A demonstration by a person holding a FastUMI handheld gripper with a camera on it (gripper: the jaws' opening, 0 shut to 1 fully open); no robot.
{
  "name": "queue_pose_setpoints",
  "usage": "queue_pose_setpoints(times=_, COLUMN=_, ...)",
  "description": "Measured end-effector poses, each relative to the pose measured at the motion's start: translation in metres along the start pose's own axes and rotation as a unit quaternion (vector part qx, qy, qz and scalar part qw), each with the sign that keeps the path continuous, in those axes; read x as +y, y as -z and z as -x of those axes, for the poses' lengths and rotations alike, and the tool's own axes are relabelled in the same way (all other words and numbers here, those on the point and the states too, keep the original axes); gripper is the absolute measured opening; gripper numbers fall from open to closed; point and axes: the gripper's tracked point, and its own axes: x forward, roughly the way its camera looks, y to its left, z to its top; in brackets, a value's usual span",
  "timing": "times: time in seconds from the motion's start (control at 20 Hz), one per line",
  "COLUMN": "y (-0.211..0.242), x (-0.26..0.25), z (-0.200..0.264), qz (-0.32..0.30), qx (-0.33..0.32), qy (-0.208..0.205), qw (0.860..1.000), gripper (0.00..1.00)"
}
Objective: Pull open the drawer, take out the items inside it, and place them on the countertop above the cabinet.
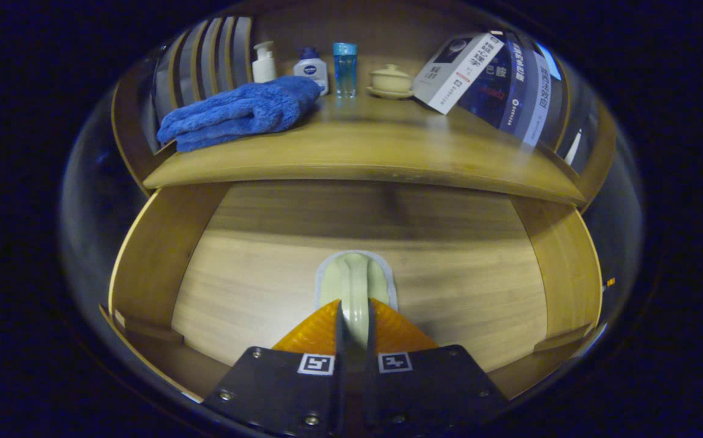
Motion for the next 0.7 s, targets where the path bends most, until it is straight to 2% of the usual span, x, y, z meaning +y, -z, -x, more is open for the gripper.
queue_pose_setpoints(times=0.15, y=-0.008, x=0.006, z=0.021, qz=-0.015, qx=-0.026, qy=-0.008, qw=1.0, gripper=0.12)
queue_pose_setpoints(times=0.35, y=-0.029, x=0.0, z=0.055, qz=-0.013, qx=-0.062, qy=0.009, qw=0.998, gripper=0.12)
queue_pose_setpoints(times=0.7, y=-0.094, x=-0.015, z=0.095, qz=-0.022, qx=-0.131, qy=0.032, qw=0.991, gripper=0.12)
